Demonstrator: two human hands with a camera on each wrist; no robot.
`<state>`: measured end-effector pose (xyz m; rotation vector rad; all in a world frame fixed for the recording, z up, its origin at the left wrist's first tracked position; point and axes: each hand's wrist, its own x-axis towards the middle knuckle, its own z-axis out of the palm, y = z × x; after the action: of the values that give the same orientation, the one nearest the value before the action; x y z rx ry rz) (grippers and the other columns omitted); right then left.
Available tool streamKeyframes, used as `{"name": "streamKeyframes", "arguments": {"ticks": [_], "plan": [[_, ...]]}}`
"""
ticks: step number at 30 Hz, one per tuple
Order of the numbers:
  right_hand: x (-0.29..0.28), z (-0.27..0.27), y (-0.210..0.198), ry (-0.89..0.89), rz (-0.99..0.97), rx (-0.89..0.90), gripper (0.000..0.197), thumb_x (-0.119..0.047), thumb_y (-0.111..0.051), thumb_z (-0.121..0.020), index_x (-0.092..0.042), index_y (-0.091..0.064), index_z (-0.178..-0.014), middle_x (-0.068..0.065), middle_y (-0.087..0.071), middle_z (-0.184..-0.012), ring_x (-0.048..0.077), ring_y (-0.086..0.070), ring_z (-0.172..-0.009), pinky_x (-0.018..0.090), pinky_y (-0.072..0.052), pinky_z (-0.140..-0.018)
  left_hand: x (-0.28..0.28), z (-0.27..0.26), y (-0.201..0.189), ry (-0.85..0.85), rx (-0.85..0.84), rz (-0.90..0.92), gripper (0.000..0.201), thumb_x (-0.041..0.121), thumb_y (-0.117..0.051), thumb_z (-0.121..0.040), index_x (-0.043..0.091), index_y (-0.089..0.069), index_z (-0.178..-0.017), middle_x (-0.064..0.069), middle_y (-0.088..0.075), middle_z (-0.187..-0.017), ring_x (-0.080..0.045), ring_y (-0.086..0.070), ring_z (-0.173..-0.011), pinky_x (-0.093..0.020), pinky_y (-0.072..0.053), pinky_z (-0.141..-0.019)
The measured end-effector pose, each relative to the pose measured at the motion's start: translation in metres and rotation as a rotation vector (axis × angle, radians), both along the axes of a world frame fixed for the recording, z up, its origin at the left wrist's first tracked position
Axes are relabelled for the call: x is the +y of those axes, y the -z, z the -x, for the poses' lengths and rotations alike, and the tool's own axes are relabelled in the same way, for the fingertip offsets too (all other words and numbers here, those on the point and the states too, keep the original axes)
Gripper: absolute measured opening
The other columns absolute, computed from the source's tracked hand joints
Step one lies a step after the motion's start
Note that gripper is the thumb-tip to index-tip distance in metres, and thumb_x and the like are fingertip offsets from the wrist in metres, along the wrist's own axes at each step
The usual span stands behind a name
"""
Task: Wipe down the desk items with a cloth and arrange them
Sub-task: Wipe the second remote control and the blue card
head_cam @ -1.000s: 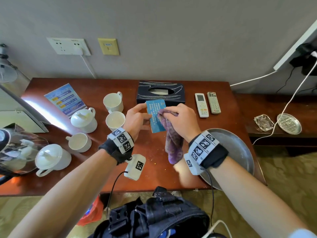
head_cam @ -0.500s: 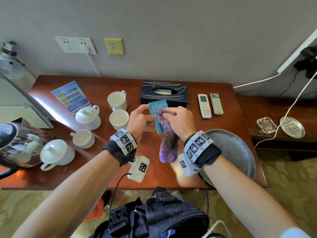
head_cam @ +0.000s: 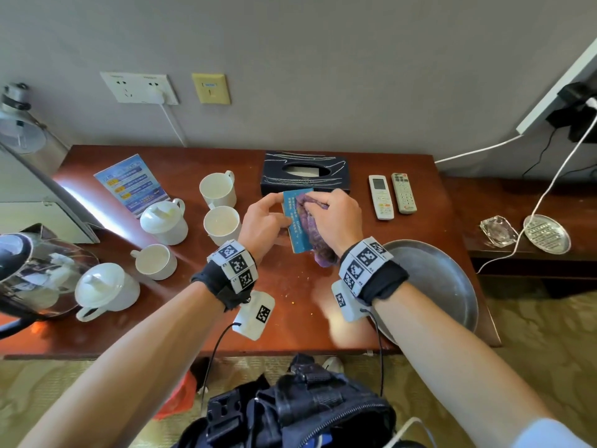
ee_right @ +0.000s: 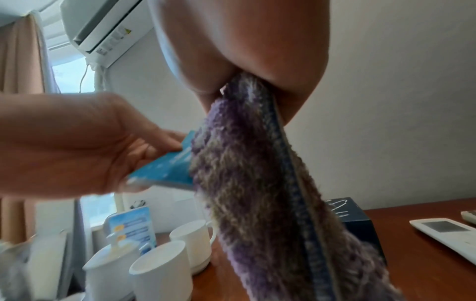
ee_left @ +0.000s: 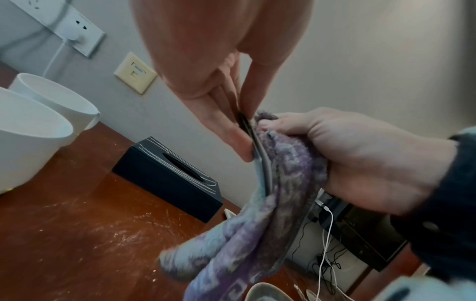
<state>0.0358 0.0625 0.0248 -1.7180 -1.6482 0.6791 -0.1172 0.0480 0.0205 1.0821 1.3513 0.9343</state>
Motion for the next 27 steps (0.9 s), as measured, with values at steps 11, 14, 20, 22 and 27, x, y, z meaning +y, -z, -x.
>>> {"name": "streamKeyframes", "arguments": {"ticks": [11, 14, 20, 22, 27], "plan": [[-0.012, -0.051, 0.013, -0.023, 0.018, -0.08, 0.021, -0.029, -0.065, -0.093, -0.031, -0.076, -0.111, 0.004, -0.068, -0.1, 0.023, -0.062, -0.099, 0.033, -0.048, -0.087, 0.003, 0.005, 0.011, -0.027, 0.065, 0.045, 0.038, 0.003, -0.054, -0.099, 0.017, -0.054, -0.134, -0.012, -0.071, -0.115, -0.025, -0.073, -0.099, -0.032, -0.061, -0.063], [-0.001, -0.055, 0.007, 0.006, -0.023, -0.068, 0.022, -0.03, -0.065, -0.094, -0.03, -0.075, -0.113, 0.004, -0.065, -0.095, 0.025, -0.062, -0.097, 0.037, -0.05, -0.085, 0.004, 0.006, 0.01, -0.006, 0.103, 0.036, 0.038, 0.003, -0.054, -0.098, 0.017, -0.056, -0.133, -0.01, -0.072, -0.111, -0.022, -0.073, -0.097, -0.032, -0.061, -0.062], [-0.002, -0.022, 0.009, -0.217, -0.224, -0.143, 0.021, -0.029, -0.066, -0.094, -0.029, -0.075, -0.113, 0.005, -0.058, -0.087, 0.018, -0.056, -0.077, 0.026, -0.043, -0.062, 0.0, -0.01, 0.005, 0.091, 0.138, -0.039, 0.036, -0.003, -0.053, -0.092, 0.018, -0.063, -0.119, -0.01, -0.075, -0.09, -0.018, -0.074, -0.076, -0.027, -0.055, -0.056], [-0.005, -0.019, 0.018, -0.25, -0.266, -0.194, 0.021, -0.027, -0.066, -0.094, -0.027, -0.075, -0.113, 0.005, -0.057, -0.088, 0.018, -0.056, -0.076, 0.023, -0.037, -0.061, 0.001, -0.011, 0.005, 0.097, 0.149, -0.041, 0.035, -0.004, -0.053, -0.09, 0.02, -0.064, -0.114, -0.01, -0.074, -0.091, -0.019, -0.072, -0.077, -0.024, -0.052, -0.055], [0.003, -0.031, 0.028, -0.114, -0.142, -0.15, 0.025, -0.029, -0.063, -0.096, -0.024, -0.073, -0.118, 0.005, -0.057, -0.089, 0.026, -0.06, -0.083, 0.035, -0.047, -0.07, 0.001, -0.01, 0.007, 0.105, 0.144, 0.007, 0.032, -0.001, -0.054, -0.092, 0.018, -0.064, -0.115, -0.006, -0.073, -0.098, -0.015, -0.071, -0.083, -0.02, -0.052, -0.058]]}}
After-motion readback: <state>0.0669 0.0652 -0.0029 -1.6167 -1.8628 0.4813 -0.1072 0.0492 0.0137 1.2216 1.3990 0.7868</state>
